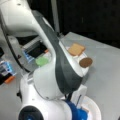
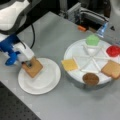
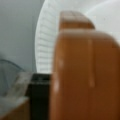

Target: Ingredient selection for cheeseburger or sandwich

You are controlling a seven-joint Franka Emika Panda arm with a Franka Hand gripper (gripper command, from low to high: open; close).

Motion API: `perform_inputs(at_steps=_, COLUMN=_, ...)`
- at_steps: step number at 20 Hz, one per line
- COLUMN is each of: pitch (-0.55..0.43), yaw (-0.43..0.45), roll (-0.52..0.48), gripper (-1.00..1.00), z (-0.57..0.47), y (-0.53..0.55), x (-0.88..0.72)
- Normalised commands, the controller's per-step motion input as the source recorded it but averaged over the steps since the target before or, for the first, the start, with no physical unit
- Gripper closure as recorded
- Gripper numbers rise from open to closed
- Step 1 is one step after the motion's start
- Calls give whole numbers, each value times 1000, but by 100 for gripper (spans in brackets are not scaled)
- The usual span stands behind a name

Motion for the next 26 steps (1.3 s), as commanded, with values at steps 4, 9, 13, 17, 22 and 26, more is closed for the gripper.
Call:
perform_inputs(at_steps=4, pitch=-8, yaw=186, roll=134, gripper=100, z=-188, y=13, x=114)
perform_inputs(at_steps=9, pitch=-40, yaw=171, roll=113, gripper=100, z=-160, y=-35, x=100)
perform_inputs(at_steps=13, pitch=-70, yaw=169, roll=34, gripper=100, z=-50, y=-70, x=106)
perform_inputs(at_steps=17, pitch=-86, yaw=177, roll=-10, gripper=100, z=-81, y=-27, x=91)
perform_inputs(at_steps=22, pitch=-90, yaw=151, roll=-10, gripper=100, z=-154, y=21, x=80)
perform_inputs(at_steps=26, pitch=-106, yaw=133, roll=-34, gripper=100, z=-225, y=35, x=106)
